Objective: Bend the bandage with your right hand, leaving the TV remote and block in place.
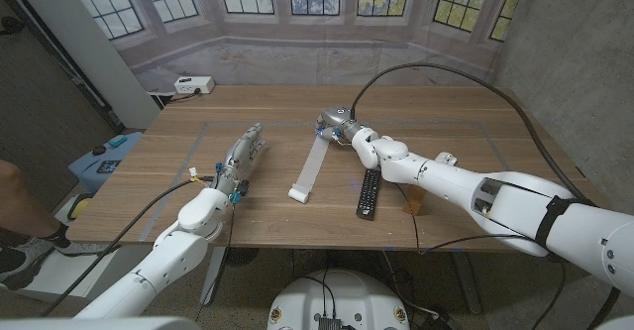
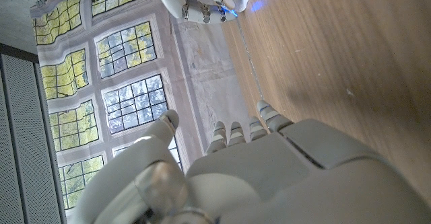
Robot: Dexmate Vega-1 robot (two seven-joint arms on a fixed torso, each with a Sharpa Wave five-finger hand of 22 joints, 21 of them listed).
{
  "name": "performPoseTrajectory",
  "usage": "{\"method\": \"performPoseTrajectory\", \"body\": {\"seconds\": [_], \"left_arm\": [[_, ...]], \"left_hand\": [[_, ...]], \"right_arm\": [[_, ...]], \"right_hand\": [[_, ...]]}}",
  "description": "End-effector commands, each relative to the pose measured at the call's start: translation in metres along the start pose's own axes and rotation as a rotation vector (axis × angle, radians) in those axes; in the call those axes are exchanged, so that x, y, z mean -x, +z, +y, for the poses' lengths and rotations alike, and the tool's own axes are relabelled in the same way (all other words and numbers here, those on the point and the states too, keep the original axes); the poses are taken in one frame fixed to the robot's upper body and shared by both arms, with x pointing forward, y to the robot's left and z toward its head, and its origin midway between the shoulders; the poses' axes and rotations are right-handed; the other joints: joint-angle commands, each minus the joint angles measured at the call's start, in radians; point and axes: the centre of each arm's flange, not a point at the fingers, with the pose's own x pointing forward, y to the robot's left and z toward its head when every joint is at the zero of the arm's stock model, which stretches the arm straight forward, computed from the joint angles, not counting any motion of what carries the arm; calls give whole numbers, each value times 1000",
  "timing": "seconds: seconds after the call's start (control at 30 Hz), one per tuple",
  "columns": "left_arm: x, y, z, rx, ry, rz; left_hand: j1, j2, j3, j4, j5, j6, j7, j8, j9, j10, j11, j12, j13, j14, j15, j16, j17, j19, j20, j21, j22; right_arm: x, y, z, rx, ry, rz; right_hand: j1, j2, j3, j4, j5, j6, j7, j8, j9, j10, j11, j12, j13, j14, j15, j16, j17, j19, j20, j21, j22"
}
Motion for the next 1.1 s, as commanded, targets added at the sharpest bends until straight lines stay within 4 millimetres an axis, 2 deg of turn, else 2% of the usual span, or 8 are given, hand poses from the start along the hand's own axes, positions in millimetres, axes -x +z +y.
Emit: {"method": "performPoseTrajectory", "body": {"seconds": [0.03,1.1], "left_arm": [[2,0,-4,2,-4,-3],[5,-3,3,10,-15,-11]], "left_hand": [[15,-3,-4,0,1,-2,0,1,2,2,-3,-1,6,4,7,4,2,6,0,-4,5],[18,-5,-6,-1,1,1,0,1,2,2,-5,-2,6,3,7,3,2,9,0,-11,5]], "right_arm": [[7,3,-3,-2,-23,7],[16,29,-16,-6,-39,27]], "right_hand": [[14,-3,-4,-4,3,10,3,6,4,9,-2,3,2,12,-169,4,2,9,-87,7,1],[46,-5,-11,-4,6,20,10,0,6,20,3,6,5,22,-168,1,2,9,-85,3,2]]}}
